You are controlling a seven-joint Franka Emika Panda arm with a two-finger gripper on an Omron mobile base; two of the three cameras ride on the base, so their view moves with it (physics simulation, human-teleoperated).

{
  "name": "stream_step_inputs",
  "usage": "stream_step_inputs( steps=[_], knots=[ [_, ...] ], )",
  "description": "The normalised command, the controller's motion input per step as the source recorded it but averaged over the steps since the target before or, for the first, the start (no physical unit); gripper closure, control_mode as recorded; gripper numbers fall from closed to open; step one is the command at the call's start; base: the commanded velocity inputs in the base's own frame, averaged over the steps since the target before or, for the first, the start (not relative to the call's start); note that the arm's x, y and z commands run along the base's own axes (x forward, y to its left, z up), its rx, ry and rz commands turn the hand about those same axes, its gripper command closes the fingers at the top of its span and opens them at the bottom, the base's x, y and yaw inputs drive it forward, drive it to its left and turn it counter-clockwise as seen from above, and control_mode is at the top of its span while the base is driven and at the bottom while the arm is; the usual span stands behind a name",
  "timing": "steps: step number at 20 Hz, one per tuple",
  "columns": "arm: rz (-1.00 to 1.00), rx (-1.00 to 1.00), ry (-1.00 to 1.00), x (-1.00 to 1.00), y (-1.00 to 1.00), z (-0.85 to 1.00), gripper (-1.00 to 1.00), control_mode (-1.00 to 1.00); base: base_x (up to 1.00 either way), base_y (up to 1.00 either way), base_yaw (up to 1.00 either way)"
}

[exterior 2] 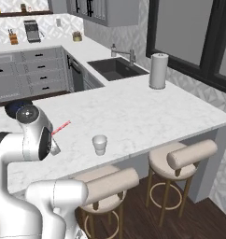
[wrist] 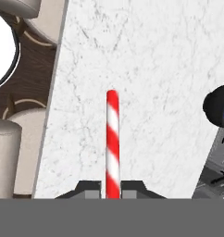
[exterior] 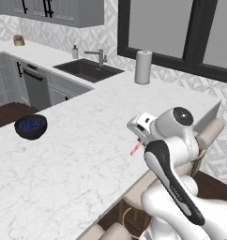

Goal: Take a straw from the drawer in front and place it inside the glass cup on the dining counter.

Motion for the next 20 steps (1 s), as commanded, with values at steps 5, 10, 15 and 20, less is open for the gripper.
stream_step_inputs(
  steps=[5,10,15,20],
  knots=[
    [0.28,-0.03,0.0,0.21,0.0,-0.24,1.0,-1.0,0.0,0.0,0.0],
    [0.07,0.2,0.13,0.11,-0.32,-0.02,1.0,-1.0,0.0,0.0,0.0],
    [-0.11,0.42,0.4,0.0,-0.57,0.24,1.0,-1.0,0.0,0.0,0.0],
    [-0.14,0.46,0.63,0.0,-0.63,0.41,1.0,-1.0,0.0,0.0,0.0]
  ],
)
